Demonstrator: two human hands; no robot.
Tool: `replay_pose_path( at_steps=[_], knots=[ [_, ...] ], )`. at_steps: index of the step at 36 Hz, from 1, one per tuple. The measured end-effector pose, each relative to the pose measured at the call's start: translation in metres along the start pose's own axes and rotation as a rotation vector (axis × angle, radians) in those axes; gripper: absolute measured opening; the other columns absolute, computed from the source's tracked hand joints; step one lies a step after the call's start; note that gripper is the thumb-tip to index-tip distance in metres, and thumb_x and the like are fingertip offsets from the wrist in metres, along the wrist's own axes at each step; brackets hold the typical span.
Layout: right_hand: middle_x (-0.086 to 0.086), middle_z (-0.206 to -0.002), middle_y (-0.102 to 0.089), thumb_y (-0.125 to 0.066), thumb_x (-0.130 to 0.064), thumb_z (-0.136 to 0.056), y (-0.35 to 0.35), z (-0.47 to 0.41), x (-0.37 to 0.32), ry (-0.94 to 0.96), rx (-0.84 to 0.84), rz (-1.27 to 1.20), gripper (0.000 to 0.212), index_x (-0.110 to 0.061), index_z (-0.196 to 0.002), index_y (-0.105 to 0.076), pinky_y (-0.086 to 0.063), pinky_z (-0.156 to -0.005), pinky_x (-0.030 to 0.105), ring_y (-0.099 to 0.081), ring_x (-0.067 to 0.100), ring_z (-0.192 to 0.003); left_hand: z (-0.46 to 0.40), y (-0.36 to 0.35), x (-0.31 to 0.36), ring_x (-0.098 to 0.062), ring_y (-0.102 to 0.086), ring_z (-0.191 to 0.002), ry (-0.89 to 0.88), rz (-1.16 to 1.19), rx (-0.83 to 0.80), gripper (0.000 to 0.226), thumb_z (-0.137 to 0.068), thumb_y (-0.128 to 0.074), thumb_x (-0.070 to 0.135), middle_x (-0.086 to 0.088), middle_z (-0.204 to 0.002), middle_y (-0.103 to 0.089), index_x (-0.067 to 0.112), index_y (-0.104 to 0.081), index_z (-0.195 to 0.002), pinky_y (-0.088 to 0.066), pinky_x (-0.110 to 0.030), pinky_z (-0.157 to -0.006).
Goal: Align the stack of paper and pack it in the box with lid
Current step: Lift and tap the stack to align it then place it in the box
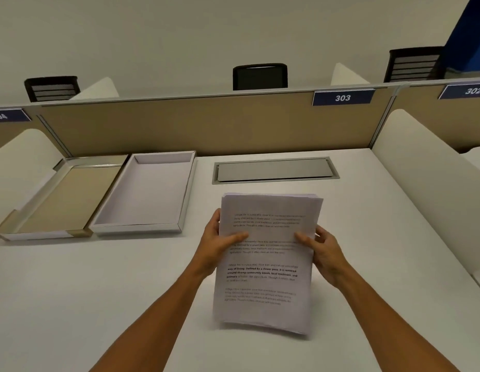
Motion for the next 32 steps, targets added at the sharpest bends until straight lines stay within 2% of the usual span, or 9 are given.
replay_pose_path(
  at_steps=[3, 7, 10, 12, 16, 21, 25, 27, 32],
  knots=[
    [0.007, -0.114, -0.077, -0.084, -0.029, -0.075, -0.009, 0.013, -0.023, 0.122, 0.023, -0.009, 0.036, -0.026, -0.11, -0.077, -0.064, -0.075, 0.043, -0.076, 0.03, -0.099, 0.006, -0.001, 0.015, -0.035, -0.072, -0.101, -0.061, -0.017, 0.025, 0.065, -0.074, -0.081, 0.022, -0.008, -0.116, -0.07, 0.022, -0.051, -0.131, -0.062, -0.053, -0.077],
    [-0.002, -0.106, -0.079, -0.077, -0.026, -0.081, -0.018, 0.035, -0.045, 0.265, 0.096, 0.052, 0.024, -0.035, -0.103, -0.075, -0.064, -0.071, 0.032, -0.076, 0.02, -0.091, 0.013, -0.001, 0.03, -0.029, -0.071, -0.101, -0.113, -0.041, 0.062, 0.063, -0.075, -0.078, 0.024, -0.004, -0.114, -0.07, 0.026, -0.05, -0.131, -0.064, -0.048, -0.076],
    [-0.009, -0.103, -0.076, -0.075, -0.03, -0.082, -0.026, 0.05, -0.055, 0.373, 0.133, 0.123, 0.026, -0.044, -0.102, -0.067, -0.064, -0.068, 0.028, -0.074, 0.015, -0.093, 0.018, -0.004, 0.036, -0.021, -0.071, -0.101, -0.146, -0.057, 0.082, 0.061, -0.078, -0.075, 0.029, 0.005, -0.109, -0.071, 0.028, -0.048, -0.133, -0.064, -0.039, -0.071],
    [-0.011, -0.102, -0.073, -0.072, -0.023, -0.089, -0.033, 0.056, -0.054, 0.427, 0.136, 0.165, 0.032, -0.05, -0.103, -0.061, -0.064, -0.07, 0.03, -0.072, 0.015, -0.096, 0.022, -0.006, 0.036, -0.02, -0.071, -0.101, -0.165, -0.06, 0.104, 0.061, -0.08, -0.073, 0.03, 0.005, -0.109, -0.07, 0.024, -0.047, -0.135, -0.064, -0.036, -0.07],
    [-0.018, -0.105, -0.069, -0.064, -0.016, -0.096, -0.041, 0.065, -0.05, 0.464, 0.139, 0.176, 0.046, -0.057, -0.112, -0.053, -0.063, -0.071, 0.025, -0.069, 0.007, -0.101, 0.029, -0.01, 0.033, -0.028, -0.069, -0.103, -0.201, -0.065, 0.147, 0.062, -0.08, -0.072, 0.028, -0.005, -0.114, -0.067, 0.018, -0.046, -0.135, -0.064, -0.047, -0.075],
    [-0.018, -0.11, -0.067, -0.062, -0.029, -0.09, -0.037, 0.069, -0.043, 0.452, 0.112, 0.192, 0.048, -0.042, -0.133, -0.046, -0.062, -0.073, 0.022, -0.067, 0.007, -0.106, 0.038, -0.011, 0.029, -0.028, -0.067, -0.106, -0.273, -0.068, 0.209, 0.064, -0.077, -0.075, 0.021, -0.009, -0.115, -0.065, 0.011, -0.048, -0.134, -0.064, -0.046, -0.077],
    [-0.014, -0.111, -0.069, -0.07, -0.033, -0.088, -0.03, 0.066, -0.042, 0.424, 0.071, 0.204, 0.051, -0.032, -0.135, -0.049, -0.062, -0.073, 0.023, -0.068, 0.01, -0.106, 0.044, -0.011, 0.017, -0.035, -0.065, -0.109, -0.271, -0.021, 0.205, 0.067, -0.076, -0.077, 0.018, -0.018, -0.118, -0.064, 0.001, -0.048, -0.134, -0.063, -0.051, -0.078],
    [-0.01, -0.111, -0.072, -0.077, -0.03, -0.082, -0.027, 0.063, -0.045, 0.411, 0.057, 0.221, 0.051, -0.036, -0.129, -0.058, -0.063, -0.073, 0.026, -0.07, 0.013, -0.105, 0.047, -0.011, 0.014, -0.033, -0.066, -0.109, -0.263, -0.017, 0.2, 0.066, -0.075, -0.079, 0.022, -0.014, -0.116, -0.067, 0.006, -0.053, -0.134, -0.063, -0.049, -0.079],
    [-0.01, -0.105, -0.078, -0.082, -0.023, -0.07, -0.028, 0.052, -0.046, 0.37, 0.036, 0.232, 0.047, -0.052, -0.106, -0.072, -0.064, -0.067, 0.031, -0.075, 0.016, -0.096, 0.045, -0.013, 0.006, -0.021, -0.07, -0.102, -0.205, -0.052, 0.161, 0.048, -0.071, -0.083, 0.027, 0.006, -0.108, -0.073, 0.048, -0.068, -0.112, -0.064, -0.041, -0.076]
  ],
)
Point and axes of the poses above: each hand's wrist, its own z-axis away from the middle knuckle, its own y-axis out of the back of the hand, x = y × z, the point moved 8 cm from there along -z, towards the middle knuckle
